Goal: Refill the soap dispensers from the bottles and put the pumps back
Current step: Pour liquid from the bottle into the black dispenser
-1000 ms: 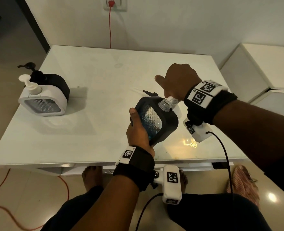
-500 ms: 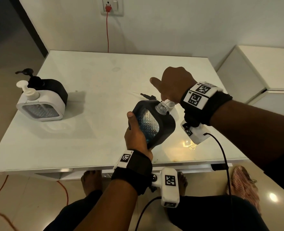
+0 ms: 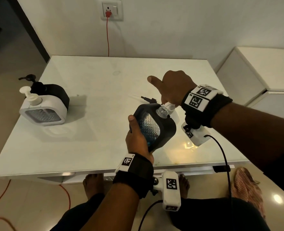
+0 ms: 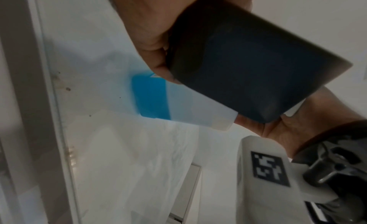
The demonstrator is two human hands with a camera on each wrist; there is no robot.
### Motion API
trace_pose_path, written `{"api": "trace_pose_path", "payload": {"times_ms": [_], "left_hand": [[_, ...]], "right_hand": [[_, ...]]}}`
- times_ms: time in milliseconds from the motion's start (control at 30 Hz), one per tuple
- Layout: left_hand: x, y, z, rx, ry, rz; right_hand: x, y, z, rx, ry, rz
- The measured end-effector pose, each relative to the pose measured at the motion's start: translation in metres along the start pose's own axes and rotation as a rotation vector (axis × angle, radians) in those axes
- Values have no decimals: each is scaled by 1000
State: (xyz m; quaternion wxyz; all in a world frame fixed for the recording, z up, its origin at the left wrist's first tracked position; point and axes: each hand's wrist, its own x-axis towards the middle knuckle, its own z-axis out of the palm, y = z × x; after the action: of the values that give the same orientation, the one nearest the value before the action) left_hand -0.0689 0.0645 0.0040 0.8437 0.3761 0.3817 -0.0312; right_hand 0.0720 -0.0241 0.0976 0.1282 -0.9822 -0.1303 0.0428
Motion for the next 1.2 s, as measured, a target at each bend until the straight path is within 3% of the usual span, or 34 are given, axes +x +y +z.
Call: {"api": "trace_pose_path", "payload": {"times_ms": [367,833,1067,1200], "left_hand": [[5,-4,-1,-30,-21,9],[6,-3,-3,-97,-68,-62],[7,0,-9,-183,-110,-90],[8,-1,-11,-270,-125,-102]], "right_hand": [[-5,-2,4,-28,50,-28],[-8,-12,-25,180,-143,34],[-22,7,-22,454,-42,92],[-33,32,-10,399,-31,100]]}}
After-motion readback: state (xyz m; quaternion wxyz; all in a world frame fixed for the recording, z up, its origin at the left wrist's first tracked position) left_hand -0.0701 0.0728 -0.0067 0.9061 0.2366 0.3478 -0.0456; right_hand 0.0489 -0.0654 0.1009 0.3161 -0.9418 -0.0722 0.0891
